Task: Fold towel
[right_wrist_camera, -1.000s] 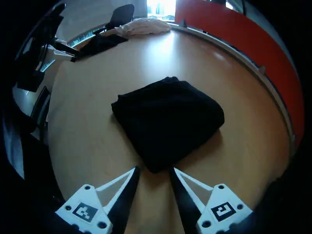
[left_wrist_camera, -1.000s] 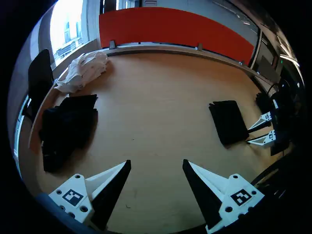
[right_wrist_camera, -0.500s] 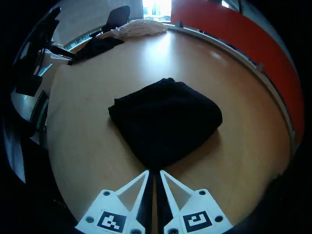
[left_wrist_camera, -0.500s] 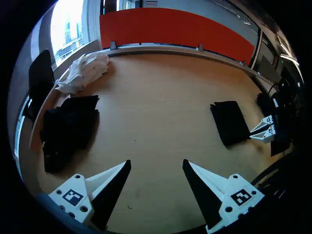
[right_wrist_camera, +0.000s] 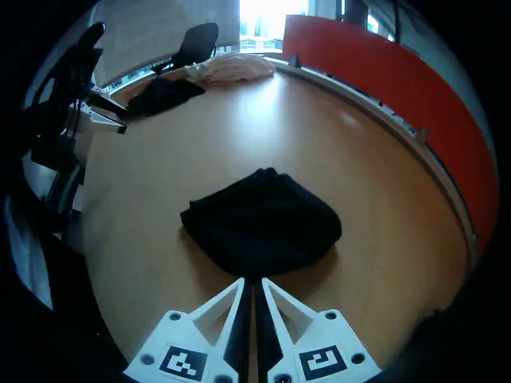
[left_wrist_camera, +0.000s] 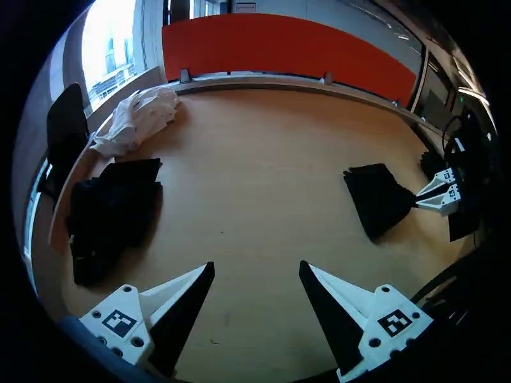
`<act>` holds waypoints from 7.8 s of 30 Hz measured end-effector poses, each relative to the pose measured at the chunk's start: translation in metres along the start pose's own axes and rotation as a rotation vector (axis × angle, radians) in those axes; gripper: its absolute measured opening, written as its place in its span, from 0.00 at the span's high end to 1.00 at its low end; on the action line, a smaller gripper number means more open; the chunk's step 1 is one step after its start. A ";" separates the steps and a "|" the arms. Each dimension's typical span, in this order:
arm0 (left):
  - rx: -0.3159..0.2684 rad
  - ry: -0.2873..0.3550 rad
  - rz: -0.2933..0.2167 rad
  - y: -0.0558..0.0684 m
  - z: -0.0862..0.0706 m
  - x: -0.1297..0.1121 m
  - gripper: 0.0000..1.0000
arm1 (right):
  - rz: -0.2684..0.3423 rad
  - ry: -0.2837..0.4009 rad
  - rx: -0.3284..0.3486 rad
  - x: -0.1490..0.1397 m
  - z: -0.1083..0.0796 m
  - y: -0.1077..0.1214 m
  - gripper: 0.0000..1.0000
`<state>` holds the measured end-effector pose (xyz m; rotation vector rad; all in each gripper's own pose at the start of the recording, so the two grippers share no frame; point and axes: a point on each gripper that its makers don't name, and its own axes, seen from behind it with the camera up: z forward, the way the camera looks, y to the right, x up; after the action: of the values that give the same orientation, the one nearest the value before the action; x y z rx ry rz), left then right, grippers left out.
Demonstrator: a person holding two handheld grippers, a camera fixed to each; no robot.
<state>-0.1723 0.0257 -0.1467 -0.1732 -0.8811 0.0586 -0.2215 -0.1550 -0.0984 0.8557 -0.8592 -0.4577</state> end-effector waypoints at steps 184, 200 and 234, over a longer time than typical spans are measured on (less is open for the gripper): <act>-0.009 0.027 0.136 0.050 0.017 0.067 0.01 | 0.476 -0.321 -0.460 -0.285 -0.238 0.288 0.96; -0.005 0.022 0.134 0.048 0.015 0.063 0.02 | 0.504 -0.359 -0.464 -0.300 -0.232 0.285 0.94; -0.004 0.026 0.131 0.045 0.013 0.065 0.01 | 0.513 -0.350 -0.519 -0.309 -0.237 0.285 0.24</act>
<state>-0.1404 0.0793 -0.0972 -0.2345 -0.8434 0.1763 -0.2060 0.3273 -0.0994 0.0613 -1.1702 -0.3537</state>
